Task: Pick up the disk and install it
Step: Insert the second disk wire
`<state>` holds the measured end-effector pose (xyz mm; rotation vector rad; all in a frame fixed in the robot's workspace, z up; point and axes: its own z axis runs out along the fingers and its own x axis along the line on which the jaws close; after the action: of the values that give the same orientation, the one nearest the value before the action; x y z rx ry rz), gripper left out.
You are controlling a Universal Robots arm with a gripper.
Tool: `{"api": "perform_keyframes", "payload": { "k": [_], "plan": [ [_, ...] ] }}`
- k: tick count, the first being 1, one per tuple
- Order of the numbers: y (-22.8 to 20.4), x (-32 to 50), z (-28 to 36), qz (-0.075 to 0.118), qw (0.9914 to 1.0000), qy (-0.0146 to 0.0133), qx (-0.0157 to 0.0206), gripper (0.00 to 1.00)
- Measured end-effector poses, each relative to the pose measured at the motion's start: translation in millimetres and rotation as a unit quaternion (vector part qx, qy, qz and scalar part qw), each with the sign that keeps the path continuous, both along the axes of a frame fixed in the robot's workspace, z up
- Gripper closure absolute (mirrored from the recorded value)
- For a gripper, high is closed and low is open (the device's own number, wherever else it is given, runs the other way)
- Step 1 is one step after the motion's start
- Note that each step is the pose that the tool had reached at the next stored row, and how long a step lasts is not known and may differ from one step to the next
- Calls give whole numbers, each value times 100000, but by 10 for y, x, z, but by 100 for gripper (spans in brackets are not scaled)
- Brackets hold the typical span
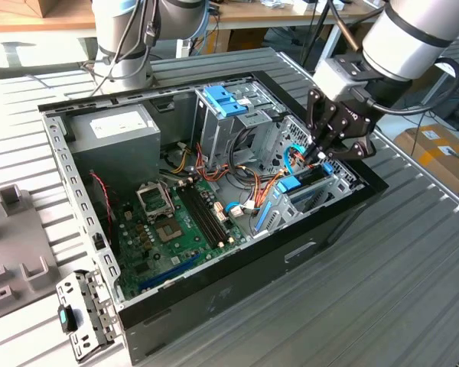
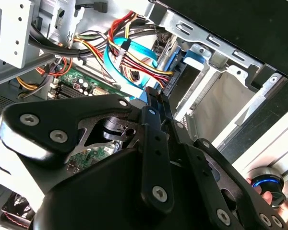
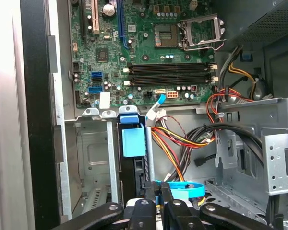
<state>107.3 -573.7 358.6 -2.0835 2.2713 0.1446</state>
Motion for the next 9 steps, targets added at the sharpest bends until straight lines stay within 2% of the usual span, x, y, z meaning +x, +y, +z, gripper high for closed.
{"api": "perform_keyframes", "payload": {
  "k": [9],
  "plan": [
    [-87, -40, -8, 5, 100000, 0, 1, 84]
  ]
}}
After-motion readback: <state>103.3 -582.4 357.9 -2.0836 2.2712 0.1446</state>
